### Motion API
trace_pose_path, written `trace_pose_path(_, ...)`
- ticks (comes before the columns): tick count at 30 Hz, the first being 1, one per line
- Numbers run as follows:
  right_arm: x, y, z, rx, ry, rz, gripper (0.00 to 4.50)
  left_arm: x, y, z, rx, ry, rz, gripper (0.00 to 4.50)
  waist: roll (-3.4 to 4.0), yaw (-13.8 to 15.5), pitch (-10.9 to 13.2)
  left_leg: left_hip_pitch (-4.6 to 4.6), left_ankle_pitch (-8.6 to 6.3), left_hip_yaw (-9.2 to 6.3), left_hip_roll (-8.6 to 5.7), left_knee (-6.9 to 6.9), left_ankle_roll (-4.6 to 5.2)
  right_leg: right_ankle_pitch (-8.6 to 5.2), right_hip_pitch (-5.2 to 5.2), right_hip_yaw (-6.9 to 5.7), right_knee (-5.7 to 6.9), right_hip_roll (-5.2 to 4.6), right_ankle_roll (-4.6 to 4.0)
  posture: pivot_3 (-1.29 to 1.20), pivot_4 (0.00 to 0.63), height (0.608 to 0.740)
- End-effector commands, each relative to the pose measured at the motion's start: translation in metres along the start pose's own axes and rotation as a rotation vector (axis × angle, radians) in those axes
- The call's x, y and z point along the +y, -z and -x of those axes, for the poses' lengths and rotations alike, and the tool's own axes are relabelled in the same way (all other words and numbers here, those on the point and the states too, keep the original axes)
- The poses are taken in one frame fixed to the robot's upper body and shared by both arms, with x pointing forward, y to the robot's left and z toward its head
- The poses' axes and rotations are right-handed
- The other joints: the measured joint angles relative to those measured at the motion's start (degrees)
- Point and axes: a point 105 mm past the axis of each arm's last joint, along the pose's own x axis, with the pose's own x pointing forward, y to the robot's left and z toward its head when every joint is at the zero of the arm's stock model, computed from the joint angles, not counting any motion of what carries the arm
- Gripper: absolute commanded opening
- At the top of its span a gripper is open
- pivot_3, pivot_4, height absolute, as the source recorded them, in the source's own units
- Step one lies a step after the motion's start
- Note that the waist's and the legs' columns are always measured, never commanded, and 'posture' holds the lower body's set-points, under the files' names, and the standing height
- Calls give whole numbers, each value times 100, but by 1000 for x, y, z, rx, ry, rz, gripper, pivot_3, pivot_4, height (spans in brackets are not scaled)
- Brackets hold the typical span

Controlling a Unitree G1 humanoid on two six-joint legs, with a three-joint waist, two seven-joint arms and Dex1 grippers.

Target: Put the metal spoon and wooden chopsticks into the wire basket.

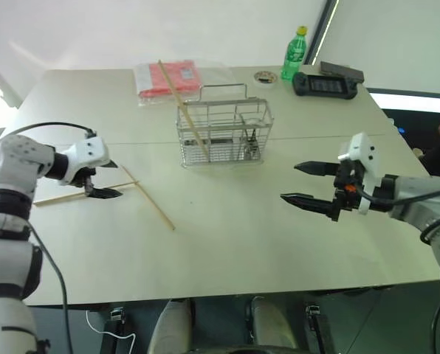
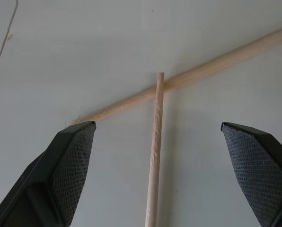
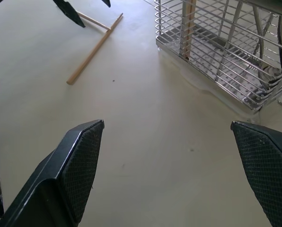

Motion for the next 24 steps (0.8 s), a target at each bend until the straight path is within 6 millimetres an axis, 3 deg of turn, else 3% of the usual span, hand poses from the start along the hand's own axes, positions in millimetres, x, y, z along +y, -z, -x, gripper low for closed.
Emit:
trace_pose_path(1,3,-13,9,-25,27,41,4443,2,2,-3,41,8,-34,4500,0,-10,0,1,0,0,0,1,0,0,-2,0,8,0,0,0,150,721)
trace_pose_path(11,6,-10,18,-25,84,21,4443,4,7,-15,85,14,27,4500,-9,18,-4,8,0,-4,0,8,0,-3,3,-1,23,0,1,0,150,721)
trace_pose_path(14,6,-10,19,-29,96,18,4500,2,7,-16,80,31,54,3593,-7,16,-5,9,0,-5,0,8,0,-3,3,-1,26,0,1,0,150,721)
trace_pose_path(21,2,-15,18,-45,111,16,4500,3,-1,-19,46,36,79,29,-7,21,-6,14,0,-6,0,9,-1,-3,8,-2,28,0,1,0,150,721)
trace_pose_path(24,1,-15,18,-48,111,17,4500,4,-1,-19,39,29,91,29,-7,18,-6,13,0,-6,0,9,0,-3,7,-2,28,0,1,0,150,721)
